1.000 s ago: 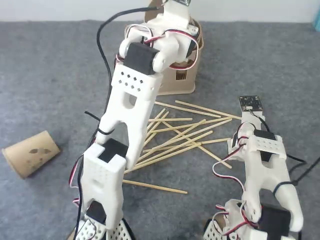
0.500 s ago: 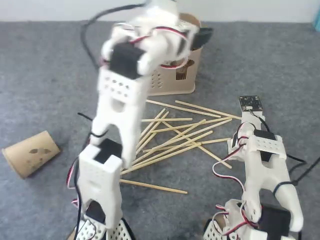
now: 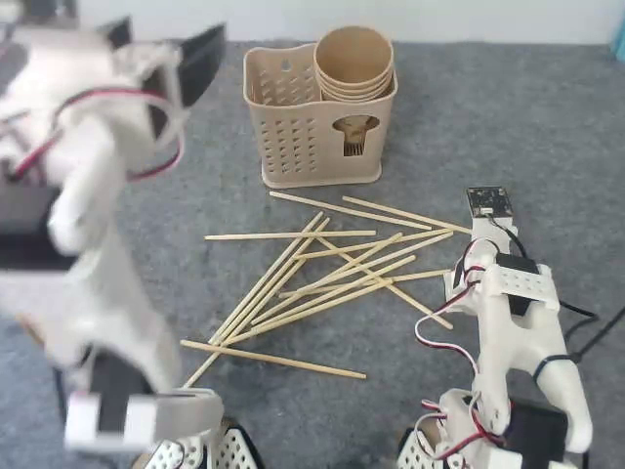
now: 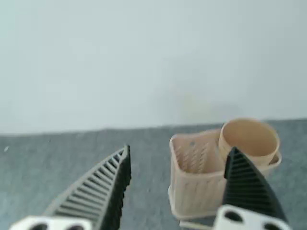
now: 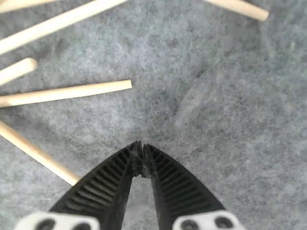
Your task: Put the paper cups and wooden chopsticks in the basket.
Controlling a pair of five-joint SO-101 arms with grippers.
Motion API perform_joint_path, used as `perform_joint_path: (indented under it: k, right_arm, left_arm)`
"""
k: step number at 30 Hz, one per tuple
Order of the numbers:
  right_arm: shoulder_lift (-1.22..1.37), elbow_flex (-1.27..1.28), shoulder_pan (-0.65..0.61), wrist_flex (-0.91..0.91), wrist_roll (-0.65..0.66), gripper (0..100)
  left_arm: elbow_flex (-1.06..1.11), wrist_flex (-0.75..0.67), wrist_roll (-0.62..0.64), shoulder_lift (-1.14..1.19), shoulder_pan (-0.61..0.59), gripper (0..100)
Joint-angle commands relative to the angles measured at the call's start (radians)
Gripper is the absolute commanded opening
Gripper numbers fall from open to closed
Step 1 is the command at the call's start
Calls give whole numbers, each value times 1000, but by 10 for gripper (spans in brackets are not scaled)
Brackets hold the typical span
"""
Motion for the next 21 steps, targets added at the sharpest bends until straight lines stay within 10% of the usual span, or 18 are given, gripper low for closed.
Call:
perform_joint_path:
  k: [1, 21]
  right_arm:
    - [-38, -9, -13, -19, 12, 8]
    - [-36, -6, 16, -25, 12, 9]
  left_arm:
    - [478, -26, -2, -341, -83, 300]
    - [1767, -476, -48, -1103, -402, 301]
